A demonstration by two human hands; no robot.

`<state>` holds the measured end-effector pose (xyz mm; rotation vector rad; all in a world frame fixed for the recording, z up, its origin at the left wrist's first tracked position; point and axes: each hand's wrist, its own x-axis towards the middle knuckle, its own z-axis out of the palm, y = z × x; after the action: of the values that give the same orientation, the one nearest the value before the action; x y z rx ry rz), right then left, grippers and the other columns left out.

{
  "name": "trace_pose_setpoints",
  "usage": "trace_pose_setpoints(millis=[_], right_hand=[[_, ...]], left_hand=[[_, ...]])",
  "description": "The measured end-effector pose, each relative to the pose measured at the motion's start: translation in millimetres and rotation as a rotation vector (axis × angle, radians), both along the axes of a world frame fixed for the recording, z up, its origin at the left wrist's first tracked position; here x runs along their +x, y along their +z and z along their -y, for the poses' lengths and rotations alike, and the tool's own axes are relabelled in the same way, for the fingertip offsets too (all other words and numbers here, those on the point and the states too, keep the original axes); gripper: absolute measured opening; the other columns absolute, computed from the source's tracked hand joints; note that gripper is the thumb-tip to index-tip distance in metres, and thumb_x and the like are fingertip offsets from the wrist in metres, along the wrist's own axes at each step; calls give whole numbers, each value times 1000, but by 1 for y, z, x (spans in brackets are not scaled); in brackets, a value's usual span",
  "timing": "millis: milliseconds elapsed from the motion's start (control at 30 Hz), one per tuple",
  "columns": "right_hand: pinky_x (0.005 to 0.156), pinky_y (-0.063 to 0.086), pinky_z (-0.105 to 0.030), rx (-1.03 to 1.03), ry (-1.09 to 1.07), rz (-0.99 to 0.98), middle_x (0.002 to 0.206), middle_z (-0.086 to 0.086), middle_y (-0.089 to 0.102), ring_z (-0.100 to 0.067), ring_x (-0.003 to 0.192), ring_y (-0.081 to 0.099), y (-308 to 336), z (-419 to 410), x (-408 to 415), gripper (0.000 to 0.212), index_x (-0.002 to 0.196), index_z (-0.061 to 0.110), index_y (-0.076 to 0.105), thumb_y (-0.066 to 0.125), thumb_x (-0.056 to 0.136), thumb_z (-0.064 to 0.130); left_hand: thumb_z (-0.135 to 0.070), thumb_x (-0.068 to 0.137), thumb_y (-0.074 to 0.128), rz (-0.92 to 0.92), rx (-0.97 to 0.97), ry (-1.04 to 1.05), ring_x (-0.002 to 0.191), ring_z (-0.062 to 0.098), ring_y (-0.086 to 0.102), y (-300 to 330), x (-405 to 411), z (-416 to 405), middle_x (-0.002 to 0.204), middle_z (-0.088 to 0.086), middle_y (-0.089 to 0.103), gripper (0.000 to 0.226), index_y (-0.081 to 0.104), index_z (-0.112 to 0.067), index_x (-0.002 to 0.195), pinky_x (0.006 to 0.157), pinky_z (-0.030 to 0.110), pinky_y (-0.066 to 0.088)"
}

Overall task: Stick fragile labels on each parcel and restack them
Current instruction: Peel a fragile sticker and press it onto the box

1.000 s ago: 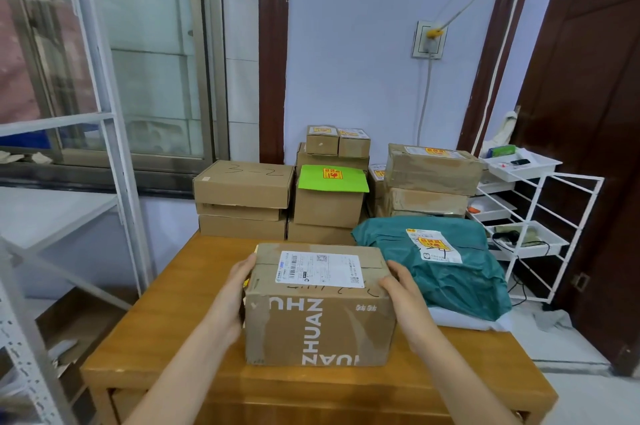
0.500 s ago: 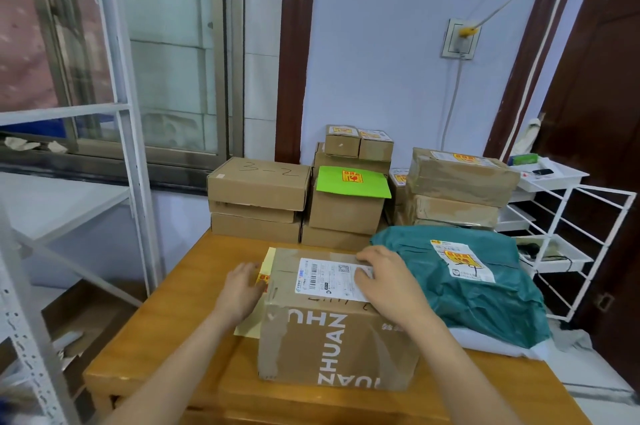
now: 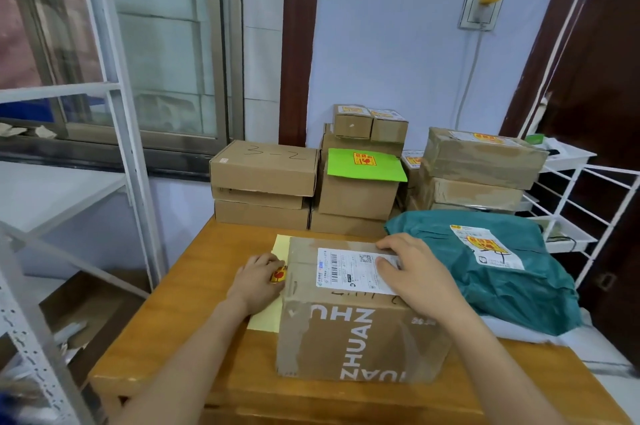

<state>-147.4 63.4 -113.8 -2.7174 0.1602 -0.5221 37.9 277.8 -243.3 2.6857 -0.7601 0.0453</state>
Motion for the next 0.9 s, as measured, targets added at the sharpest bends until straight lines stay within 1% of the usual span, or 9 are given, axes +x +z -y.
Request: trace_pose_setpoints(millis=[233,367,533,600,667,733,767,833,900], right_hand=[[89,29,-21,-4,-4,-15,128,11,50,-10,121,38,-1,-2,-1,32,126,23,52,46,96,31],[94,32,-23,3,1,-15,126,11,50,-10,121,39,-1,-1,-1,31,125,23,53,47,95,30],[96,32,-24,6,5,-9,126,11,50,-9,120,39,-1,-1,-1,31,125,23,52,47,95,31],[96,32,-25,6,6,-4,126,11,50,-9,120,39,-1,-1,0,31,125,23,53,47,95,31],[96,32,-25,6,4,-5,126,11,50,-9,119,39,-1,-1,0,31,125,23,52,47,95,31],[97,33,-26,3,3,-8,126,11,49,-9,119,39,-1,-1,0,31,126,23,52,47,96,31],[98,33,-26,2,4,-9,126,11,49,-9,119,39,-1,-1,0,32,126,23,52,47,96,31],[99,34,-27,-1,7,-6,127,10,50,-10,119,39,-1,-1,-1,32,126,23,52,46,96,31],[99,34,-27,0,7,-3,127,10,50,-10,119,39,-1,-1,-1,32,126,22,53,46,96,30]], left_hand=[[-42,92,50,25,-48,13,120,14,35,3,-4,0,131,-7,44,43,49,-27,132,95,29,31],[-44,90,54,-9,-82,32,118,14,36,6,-3,1,125,-6,47,41,52,-26,127,96,31,33],[-36,99,41,-197,-250,92,122,22,35,13,2,2,130,2,47,36,50,-22,131,98,35,29],[-33,100,39,-225,-247,103,125,24,34,17,2,4,130,3,48,35,50,-21,131,99,35,27],[-28,98,44,-216,-199,108,121,23,36,18,0,7,118,2,49,29,55,-21,124,96,34,28],[-25,95,49,-181,-217,112,110,20,39,15,-2,8,103,-3,49,18,61,-24,108,87,33,30],[-23,93,51,-160,-248,117,105,20,41,13,-3,7,98,-4,50,12,62,-26,97,83,32,30],[-16,90,56,-123,-344,128,97,21,43,8,-3,4,89,-2,53,19,59,-29,77,81,30,32],[-11,89,58,-123,-476,180,97,20,39,9,-7,2,91,0,50,16,62,-22,78,84,29,33]])
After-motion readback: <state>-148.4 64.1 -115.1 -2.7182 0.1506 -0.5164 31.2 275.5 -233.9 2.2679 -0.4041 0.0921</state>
